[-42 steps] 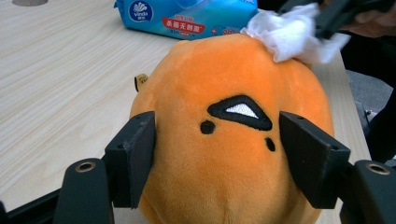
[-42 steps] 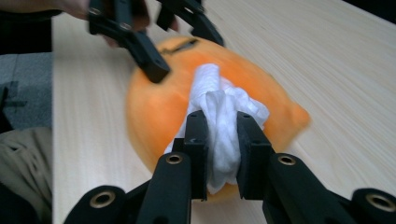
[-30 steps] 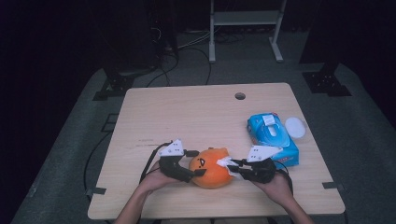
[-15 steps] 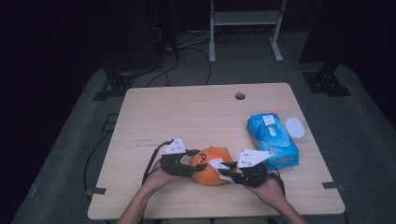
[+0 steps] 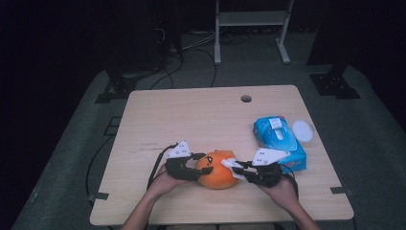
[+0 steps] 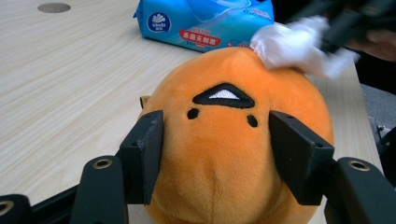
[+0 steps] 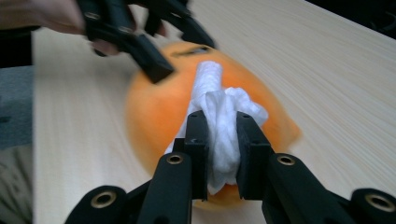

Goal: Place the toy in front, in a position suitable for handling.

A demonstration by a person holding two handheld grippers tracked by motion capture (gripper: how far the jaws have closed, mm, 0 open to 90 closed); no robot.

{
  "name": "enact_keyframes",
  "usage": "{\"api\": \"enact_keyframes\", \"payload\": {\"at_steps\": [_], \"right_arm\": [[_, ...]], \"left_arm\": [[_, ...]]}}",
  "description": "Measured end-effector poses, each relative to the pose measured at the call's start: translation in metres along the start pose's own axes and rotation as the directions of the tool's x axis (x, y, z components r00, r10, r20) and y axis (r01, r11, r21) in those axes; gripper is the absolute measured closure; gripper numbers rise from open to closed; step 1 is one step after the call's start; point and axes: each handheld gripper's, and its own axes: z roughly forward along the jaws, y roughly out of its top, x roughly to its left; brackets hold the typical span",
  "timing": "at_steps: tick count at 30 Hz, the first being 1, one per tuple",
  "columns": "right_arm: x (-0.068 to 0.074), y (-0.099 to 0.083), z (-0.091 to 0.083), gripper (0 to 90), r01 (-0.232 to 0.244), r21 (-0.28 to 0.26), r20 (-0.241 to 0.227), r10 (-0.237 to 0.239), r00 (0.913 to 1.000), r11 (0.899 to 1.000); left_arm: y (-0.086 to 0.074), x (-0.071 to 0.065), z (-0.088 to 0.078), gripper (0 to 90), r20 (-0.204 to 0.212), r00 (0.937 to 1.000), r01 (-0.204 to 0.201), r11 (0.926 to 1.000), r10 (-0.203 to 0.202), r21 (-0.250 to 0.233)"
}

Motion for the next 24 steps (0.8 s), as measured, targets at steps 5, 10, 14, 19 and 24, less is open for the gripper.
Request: {"api": "enact_keyframes", "payload": {"at_steps": [5,10,14,19,24], "right_arm": [[0.024,0.012,0.015,76.4,0.086,0.011,-0.046,-0.086,0.9952,0.996],[0.008,0.007,0.007,76.6,0.039,0.000,-0.017,-0.039,0.9991,0.999],[-0.005,-0.002,-0.002,76.5,-0.005,0.010,0.018,0.005,0.9998,1.000],[-0.005,-0.006,-0.004,76.5,-0.020,0.011,-0.010,0.021,0.9997,1.000],[0.005,0.002,0.003,76.5,0.032,0.018,-0.023,-0.032,0.9992,0.999]], "left_arm": [[0.000,0.000,0.002,37.3,-0.006,1.0000,0.006,1.0000,-0.006,-0.004],[-0.002,0.003,0.000,37.3,0.003,0.9999,0.010,0.9999,-0.010,-0.009],[-0.003,0.004,0.000,37.2,0.007,0.9999,0.012,0.9999,-0.012,-0.012],[-0.002,0.003,0.002,36.7,0.004,1.0000,0.007,0.9999,-0.007,-0.010],[-0.002,0.004,0.001,35.1,-0.005,1.0000,0.003,0.9999,-0.003,-0.015]]}}
